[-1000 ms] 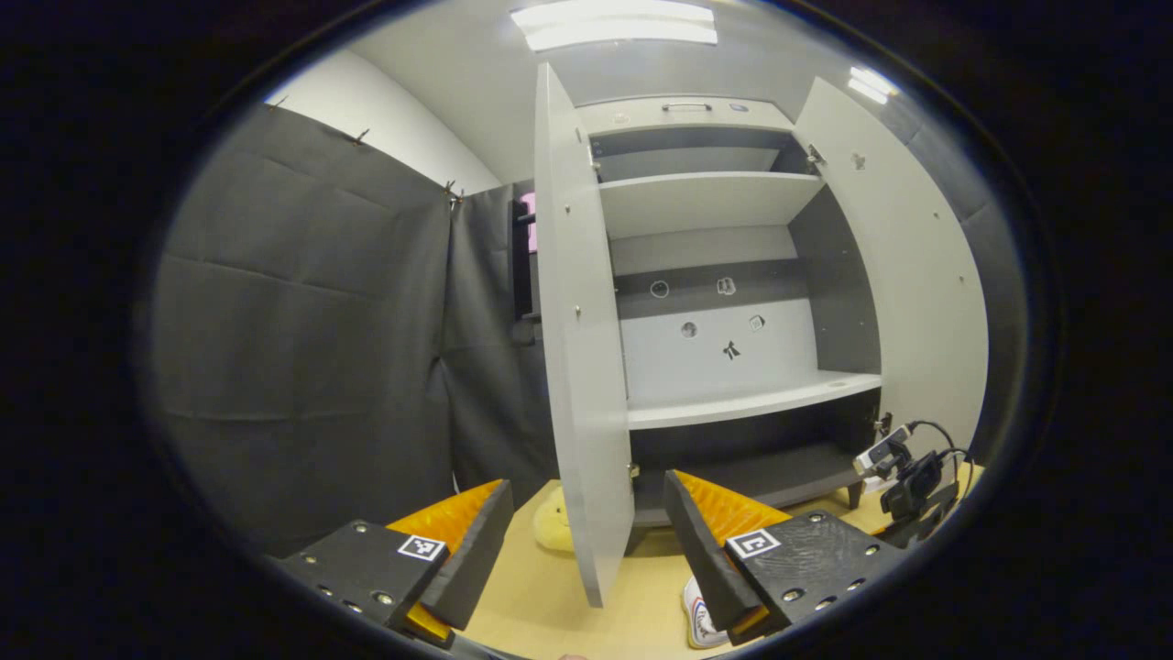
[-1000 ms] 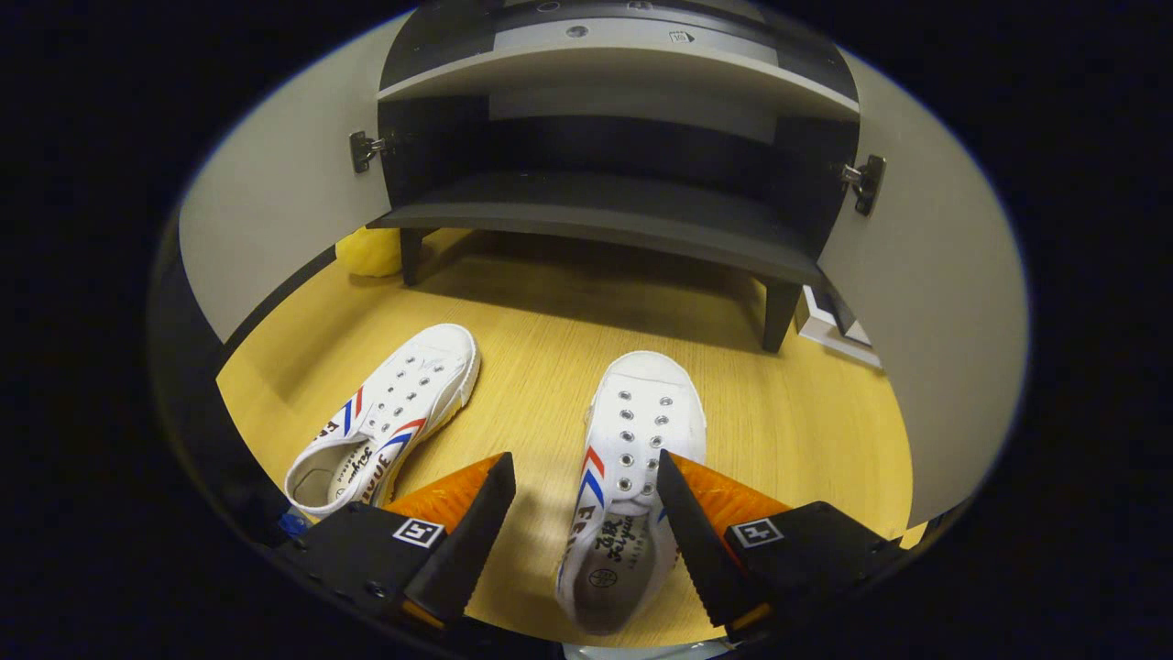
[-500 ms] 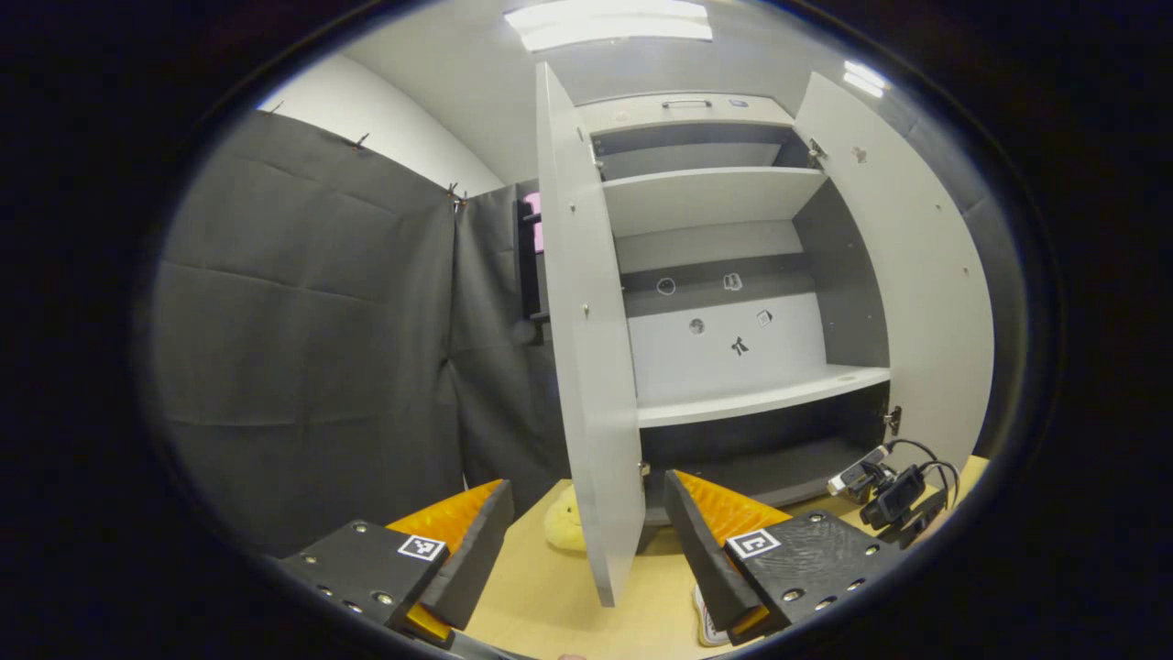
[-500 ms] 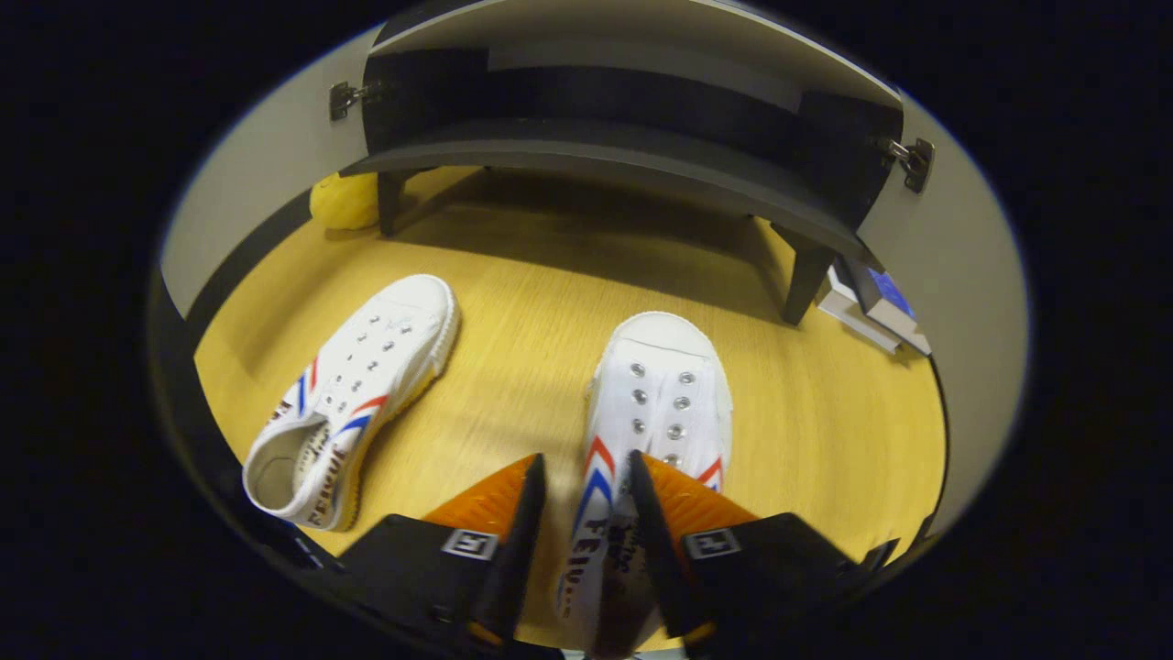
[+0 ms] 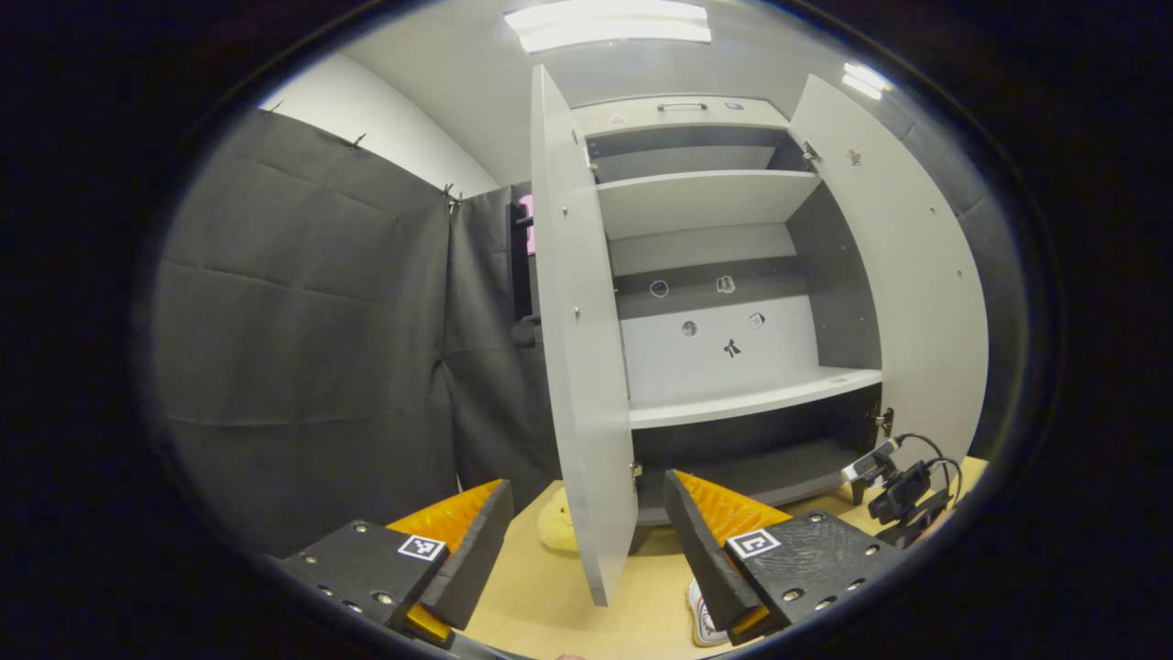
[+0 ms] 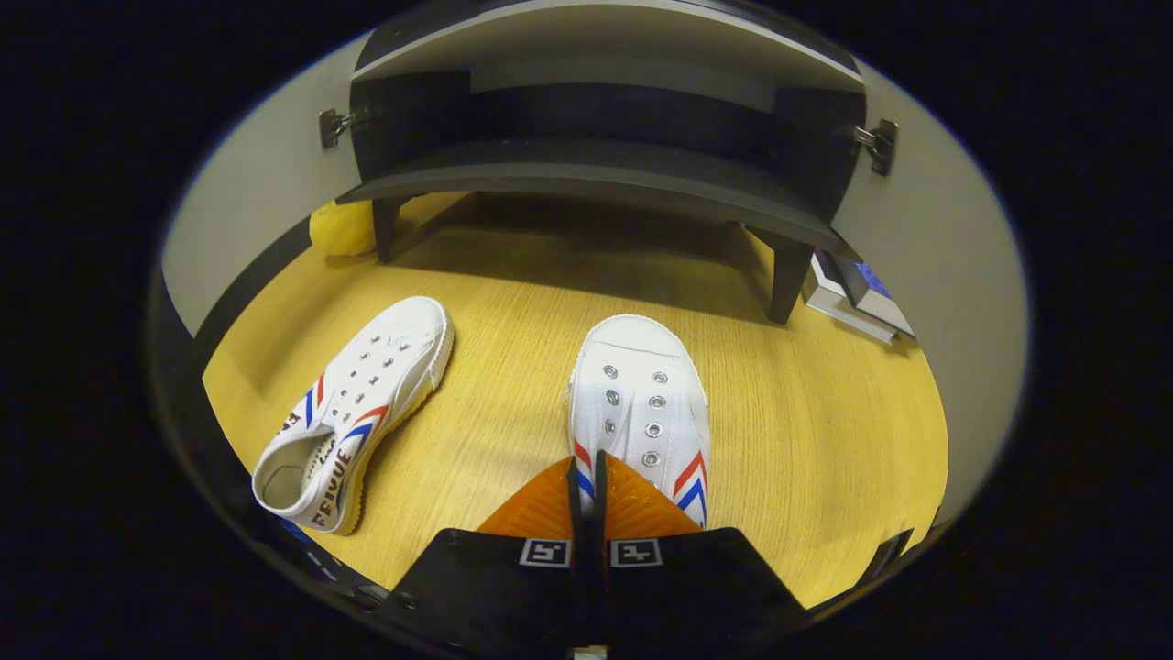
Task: Grab one shoe with the right hand and put it into the shoe cabinet, grab the other shoe with the left hand and put it into the shoe cabinet; then close the right door with the right hand and the left door with the left hand.
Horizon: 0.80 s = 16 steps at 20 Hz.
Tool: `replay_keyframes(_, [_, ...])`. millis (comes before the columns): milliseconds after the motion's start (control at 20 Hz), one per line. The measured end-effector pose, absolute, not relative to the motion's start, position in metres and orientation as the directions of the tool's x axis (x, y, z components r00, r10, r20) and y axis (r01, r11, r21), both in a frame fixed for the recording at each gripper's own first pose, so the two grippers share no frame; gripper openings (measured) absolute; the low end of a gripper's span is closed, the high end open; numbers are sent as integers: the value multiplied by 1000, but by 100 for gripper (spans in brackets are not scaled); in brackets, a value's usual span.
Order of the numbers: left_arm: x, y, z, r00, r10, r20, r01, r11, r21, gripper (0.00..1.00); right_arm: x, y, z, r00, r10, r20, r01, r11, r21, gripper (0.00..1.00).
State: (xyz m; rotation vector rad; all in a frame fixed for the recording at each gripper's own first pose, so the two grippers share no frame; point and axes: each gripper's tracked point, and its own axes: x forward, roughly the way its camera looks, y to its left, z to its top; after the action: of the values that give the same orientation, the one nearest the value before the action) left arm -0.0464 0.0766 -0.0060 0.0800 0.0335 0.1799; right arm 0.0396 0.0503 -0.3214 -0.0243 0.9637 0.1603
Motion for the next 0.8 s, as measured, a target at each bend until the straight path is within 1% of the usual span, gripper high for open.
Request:
replay_keyframes(100, [-46, 73, -5, 986, 166, -23, -164, 983, 78, 95, 42, 46, -310, 578, 145, -803, -108, 989, 100, 2])
replay_keyframes(250, [-43, 62, -6, 990, 142, -26, -140, 987, 74, 95, 42, 41, -292, 601, 162, -783, -104, 987, 124, 0])
replay_keyframes(350, [-39, 55, -7, 992, 125, -26, -123, 990, 69, 95, 45, 42, -277, 632, 174, -755, -106, 985, 139, 1])
replay_keyframes(500, [-36, 47, -9, 995, 101, -28, -99, 993, 67, 96, 48, 51, -246, 680, 235, -694, -100, 968, 229, 1])
replay_keyframes(800, [-33, 38, -8, 997, 73, -20, -71, 995, 63, 95, 63, 54, -178, 754, 274, -597, -150, 957, 249, 1])
